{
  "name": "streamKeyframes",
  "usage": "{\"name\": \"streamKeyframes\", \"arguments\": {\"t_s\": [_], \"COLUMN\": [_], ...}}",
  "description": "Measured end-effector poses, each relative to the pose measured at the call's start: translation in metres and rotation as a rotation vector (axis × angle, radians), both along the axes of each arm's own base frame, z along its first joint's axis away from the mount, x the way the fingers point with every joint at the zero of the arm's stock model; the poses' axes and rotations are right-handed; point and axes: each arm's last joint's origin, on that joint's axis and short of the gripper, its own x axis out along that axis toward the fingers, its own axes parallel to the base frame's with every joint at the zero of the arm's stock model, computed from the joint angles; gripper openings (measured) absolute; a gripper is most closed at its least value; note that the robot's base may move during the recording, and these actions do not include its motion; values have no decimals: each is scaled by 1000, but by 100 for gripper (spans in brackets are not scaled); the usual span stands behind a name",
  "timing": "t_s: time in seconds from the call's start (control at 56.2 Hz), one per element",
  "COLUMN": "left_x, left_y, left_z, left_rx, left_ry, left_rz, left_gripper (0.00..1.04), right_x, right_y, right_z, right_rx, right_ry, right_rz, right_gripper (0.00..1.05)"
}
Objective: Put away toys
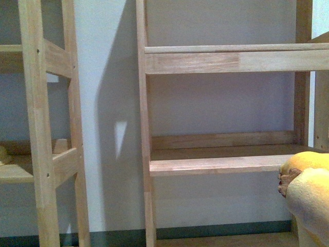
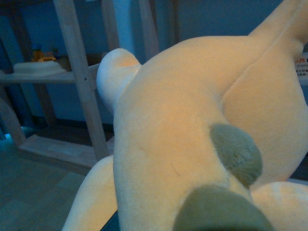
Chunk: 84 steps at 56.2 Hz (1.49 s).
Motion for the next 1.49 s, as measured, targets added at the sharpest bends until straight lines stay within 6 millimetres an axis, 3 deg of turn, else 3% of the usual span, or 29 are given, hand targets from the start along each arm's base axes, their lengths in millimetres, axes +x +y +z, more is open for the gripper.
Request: {"name": "streamKeyframes", "arguments": {"t_s": [1.157,1.299,1.495], "left_x": [0,0,0], "left_y": [0,0,0], "left_z": [0,0,0], "left_rx": [0,0,0], "left_ry": [0,0,0], "left_rz": [1,1,1], "left_gripper": [99,99,99], "right_x": [1,3,1], "right_y": [0,2,9], "right_z": [-1,13,59], "right_rx": [-52,-106,-145], "right_ry": [25,-7,-161], "right_rz": [6,-6,4], "right_gripper": [17,17,17]}}
